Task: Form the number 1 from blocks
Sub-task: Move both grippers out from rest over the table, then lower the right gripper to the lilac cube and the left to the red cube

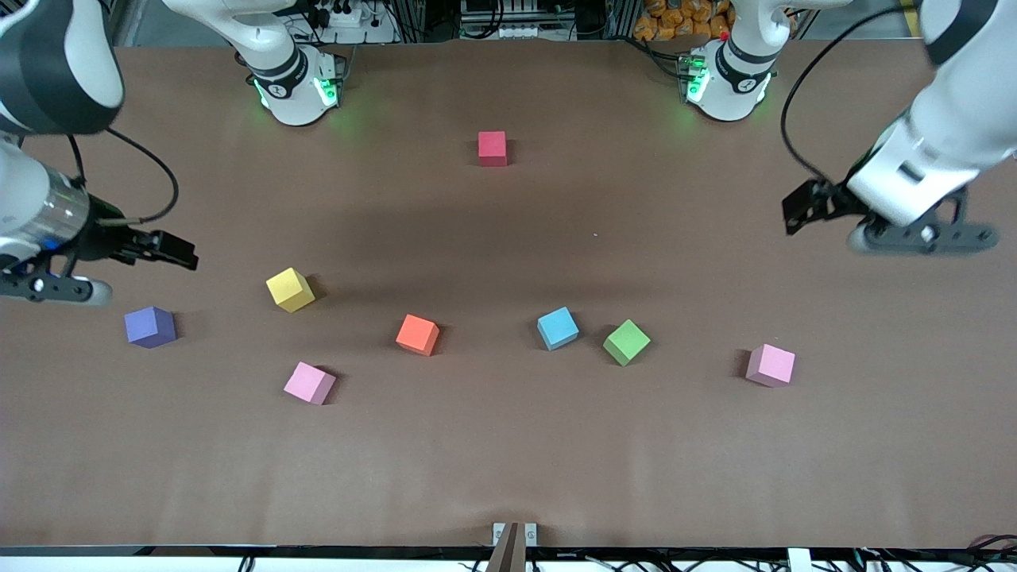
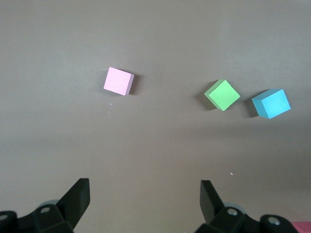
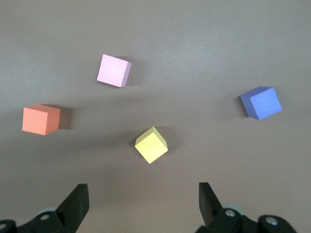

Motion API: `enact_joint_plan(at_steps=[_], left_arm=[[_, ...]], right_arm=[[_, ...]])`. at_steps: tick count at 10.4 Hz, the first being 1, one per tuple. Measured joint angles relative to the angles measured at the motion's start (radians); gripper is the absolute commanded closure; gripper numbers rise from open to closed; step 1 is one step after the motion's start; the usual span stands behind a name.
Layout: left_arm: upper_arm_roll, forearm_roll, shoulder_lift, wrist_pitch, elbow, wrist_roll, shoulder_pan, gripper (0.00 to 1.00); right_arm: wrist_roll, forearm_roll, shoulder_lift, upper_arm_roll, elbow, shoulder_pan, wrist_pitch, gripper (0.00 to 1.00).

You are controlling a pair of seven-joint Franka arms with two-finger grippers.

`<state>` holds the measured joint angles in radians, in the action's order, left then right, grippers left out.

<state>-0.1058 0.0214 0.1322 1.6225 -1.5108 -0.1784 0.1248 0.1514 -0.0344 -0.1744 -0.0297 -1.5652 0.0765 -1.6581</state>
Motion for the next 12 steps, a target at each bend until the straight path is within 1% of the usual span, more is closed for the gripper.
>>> enact_joint_plan(at_steps=[2, 4, 7, 9, 11, 12], left_arm=[[-0.020, 0.000, 0.055, 0.112, -0.064, -0.050, 0.006, 0.00], [-0.061, 0.000, 0.091, 0.197, -0.145, -0.143, 0.019, 0.00], [-0.084, 0.000, 0.120, 0.211, -0.208, -0.314, 0.088, 0.00], [-0.091, -0.001, 0.130, 0.211, -0.230, -0.469, 0.178, 0.00], [-0.098, -0.001, 0.166, 0.212, -0.239, -0.652, 0.308, 0.00], [-0.100, -0.004, 0.194, 0.215, -0.240, -0.733, 0.373, 0.00]], right_arm=[[0.010, -0.001, -0.053, 0.001, -0.004, 0.007, -0.063, 0.00], [0.061, -0.002, -0.087, 0.002, -0.045, 0.029, -0.177, 0.00], [0.182, -0.025, -0.118, 0.002, -0.127, 0.064, -0.325, 0.00], [0.236, -0.045, -0.172, 0.001, -0.134, 0.067, -0.415, 0.00], [0.251, -0.055, -0.244, -0.012, -0.133, 0.067, -0.514, 0.00], [0.259, -0.063, -0.281, -0.022, -0.124, 0.071, -0.539, 0.00]])
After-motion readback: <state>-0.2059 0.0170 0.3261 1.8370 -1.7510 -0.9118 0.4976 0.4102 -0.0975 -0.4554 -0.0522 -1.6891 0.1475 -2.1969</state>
